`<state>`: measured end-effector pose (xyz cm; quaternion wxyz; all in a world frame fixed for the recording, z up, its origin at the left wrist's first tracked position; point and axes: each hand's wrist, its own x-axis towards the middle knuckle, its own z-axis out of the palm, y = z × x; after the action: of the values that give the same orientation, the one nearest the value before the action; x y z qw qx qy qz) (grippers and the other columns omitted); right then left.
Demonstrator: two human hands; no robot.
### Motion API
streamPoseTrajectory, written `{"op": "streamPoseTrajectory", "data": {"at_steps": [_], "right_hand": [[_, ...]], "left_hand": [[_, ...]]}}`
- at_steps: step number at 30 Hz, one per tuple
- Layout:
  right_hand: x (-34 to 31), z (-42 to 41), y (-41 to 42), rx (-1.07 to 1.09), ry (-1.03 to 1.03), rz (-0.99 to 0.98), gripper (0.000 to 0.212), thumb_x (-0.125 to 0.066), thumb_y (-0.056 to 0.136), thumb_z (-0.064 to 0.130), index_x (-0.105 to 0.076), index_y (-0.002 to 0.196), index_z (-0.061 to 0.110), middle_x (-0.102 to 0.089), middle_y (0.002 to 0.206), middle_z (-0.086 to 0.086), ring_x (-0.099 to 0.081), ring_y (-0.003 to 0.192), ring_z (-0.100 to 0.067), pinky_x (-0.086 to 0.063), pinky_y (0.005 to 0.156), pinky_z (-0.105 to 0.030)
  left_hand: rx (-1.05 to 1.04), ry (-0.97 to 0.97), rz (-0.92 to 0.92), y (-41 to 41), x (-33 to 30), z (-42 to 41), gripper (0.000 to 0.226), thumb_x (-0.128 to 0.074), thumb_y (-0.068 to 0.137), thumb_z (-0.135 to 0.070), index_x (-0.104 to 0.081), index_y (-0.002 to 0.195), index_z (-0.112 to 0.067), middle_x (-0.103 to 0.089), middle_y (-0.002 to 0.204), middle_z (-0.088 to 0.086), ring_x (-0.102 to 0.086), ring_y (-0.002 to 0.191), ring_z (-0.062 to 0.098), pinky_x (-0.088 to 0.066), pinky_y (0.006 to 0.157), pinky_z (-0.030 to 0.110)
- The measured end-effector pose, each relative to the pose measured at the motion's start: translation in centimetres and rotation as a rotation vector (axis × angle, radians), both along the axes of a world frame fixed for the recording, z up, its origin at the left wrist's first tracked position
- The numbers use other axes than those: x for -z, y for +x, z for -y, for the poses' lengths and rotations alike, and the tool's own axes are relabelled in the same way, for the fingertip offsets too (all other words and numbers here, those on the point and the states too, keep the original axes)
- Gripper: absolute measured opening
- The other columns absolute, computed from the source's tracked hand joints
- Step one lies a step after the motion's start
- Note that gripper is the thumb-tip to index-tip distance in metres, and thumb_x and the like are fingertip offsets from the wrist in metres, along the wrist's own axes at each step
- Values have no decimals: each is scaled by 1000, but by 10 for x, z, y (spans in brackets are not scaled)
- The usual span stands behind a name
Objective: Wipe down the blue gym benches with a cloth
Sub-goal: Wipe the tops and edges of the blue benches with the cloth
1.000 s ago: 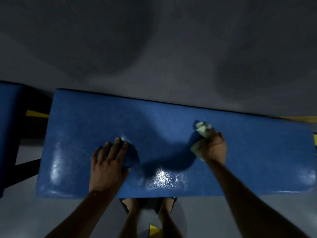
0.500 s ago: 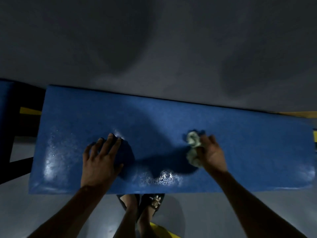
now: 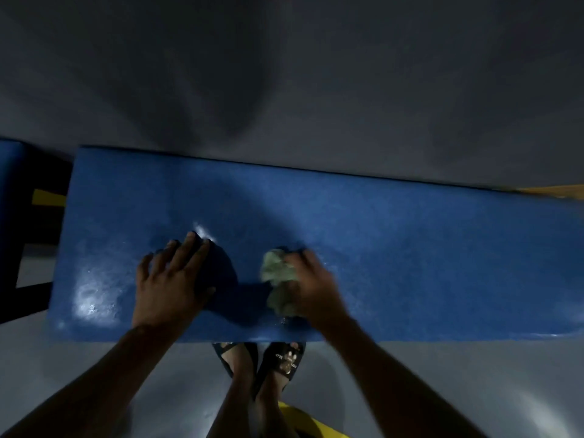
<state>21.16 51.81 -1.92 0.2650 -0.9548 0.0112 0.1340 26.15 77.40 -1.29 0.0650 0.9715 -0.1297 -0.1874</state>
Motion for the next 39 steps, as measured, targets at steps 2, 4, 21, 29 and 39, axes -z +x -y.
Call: {"op": "streamPoseTrajectory", "data": {"at_steps": [2,4,21,29,39], "right_hand": [[-5,74,-12,51,-136,-46,39,-51,90,28,-54,129,22,-54,124,-5,-57,107,-29,-50,87,-35],[-16,135,-27,278,-218,-47,46,-46,84,38,-57,125,21,-58,112,-9,-62,93,-35,-52,76,-36],[1,58,-62,-18,-64,-10,50,-51,89,41,-46,137,30,-48,135,-5,-64,94,-26,-56,75,-40],[-26,148,-103,688,-149,-107,52,-59,72,30,-52,122,17,-59,109,-9,-62,91,-37,-47,75,-38],[-12,-3,-82,53,-39,45,29,-59,81,14,-57,109,18,-59,98,-7,-61,71,-24,-52,59,-35]], "left_hand": [[-6,-5,2,-2,0,1,92,-81,69,-44,-36,149,-28,-35,157,2,-37,137,37,-28,106,57],[-17,-5,8,-4,0,1,92,-79,72,-44,-33,150,-29,-31,158,2,-35,139,36,-26,108,57],[-30,-71,3,-49,-13,18,86,-84,69,-29,-43,145,-27,-41,150,8,-41,131,39,-40,98,58],[-16,-7,-87,-95,-11,1,88,-80,74,-36,-36,149,-27,-30,158,11,-34,138,40,-35,105,60],[9,76,-198,-74,-14,2,86,-74,80,-34,-26,152,-32,-17,162,-1,-28,145,30,-23,115,56]]}}
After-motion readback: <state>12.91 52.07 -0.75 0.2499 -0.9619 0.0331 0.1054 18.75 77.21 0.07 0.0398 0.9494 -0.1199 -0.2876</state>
